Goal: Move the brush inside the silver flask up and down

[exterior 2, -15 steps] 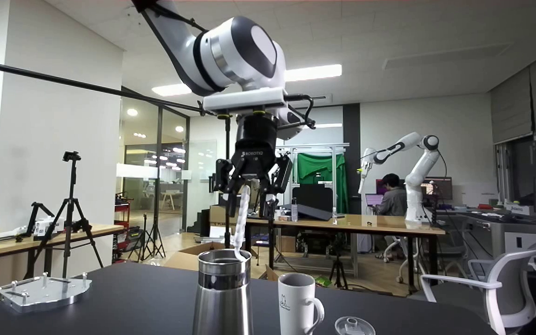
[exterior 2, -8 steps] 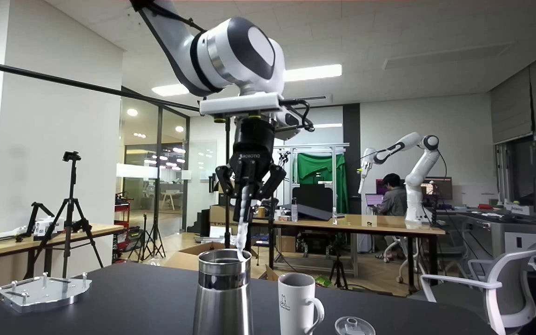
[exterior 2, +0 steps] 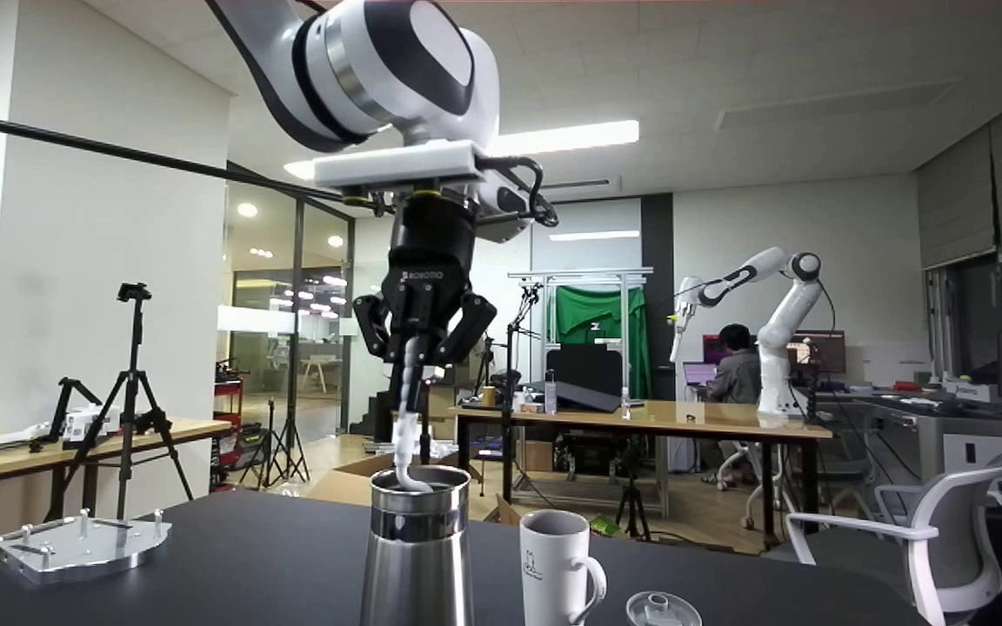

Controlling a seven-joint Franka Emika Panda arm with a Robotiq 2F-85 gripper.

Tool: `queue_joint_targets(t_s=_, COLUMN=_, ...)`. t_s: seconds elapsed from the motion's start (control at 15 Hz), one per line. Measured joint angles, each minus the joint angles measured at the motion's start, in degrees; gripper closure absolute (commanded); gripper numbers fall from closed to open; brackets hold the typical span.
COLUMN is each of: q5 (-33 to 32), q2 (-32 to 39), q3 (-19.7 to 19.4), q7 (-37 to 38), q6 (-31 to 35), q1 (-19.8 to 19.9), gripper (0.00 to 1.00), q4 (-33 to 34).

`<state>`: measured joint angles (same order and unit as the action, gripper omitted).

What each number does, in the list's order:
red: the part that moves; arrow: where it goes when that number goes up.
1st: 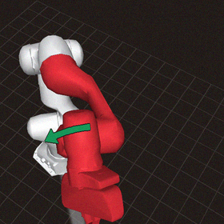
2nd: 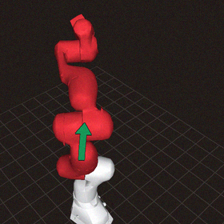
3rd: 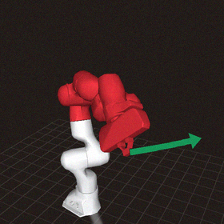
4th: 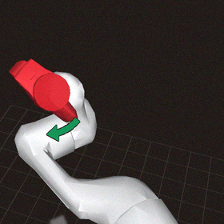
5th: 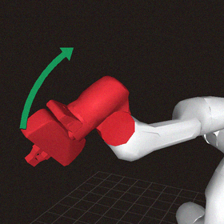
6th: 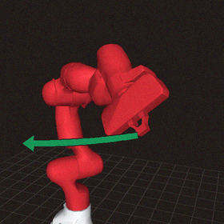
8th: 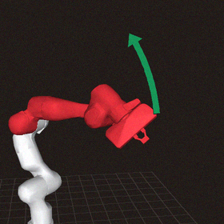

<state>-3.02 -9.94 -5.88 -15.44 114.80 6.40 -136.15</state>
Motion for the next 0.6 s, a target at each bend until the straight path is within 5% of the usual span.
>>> queue_joint_targets(t_s=0.6, q5=-5.2, q2=-19.1, q3=0.0, q7=-1.5, q6=-0.1, q1=0.0, gripper=0.96, q4=-7.4)
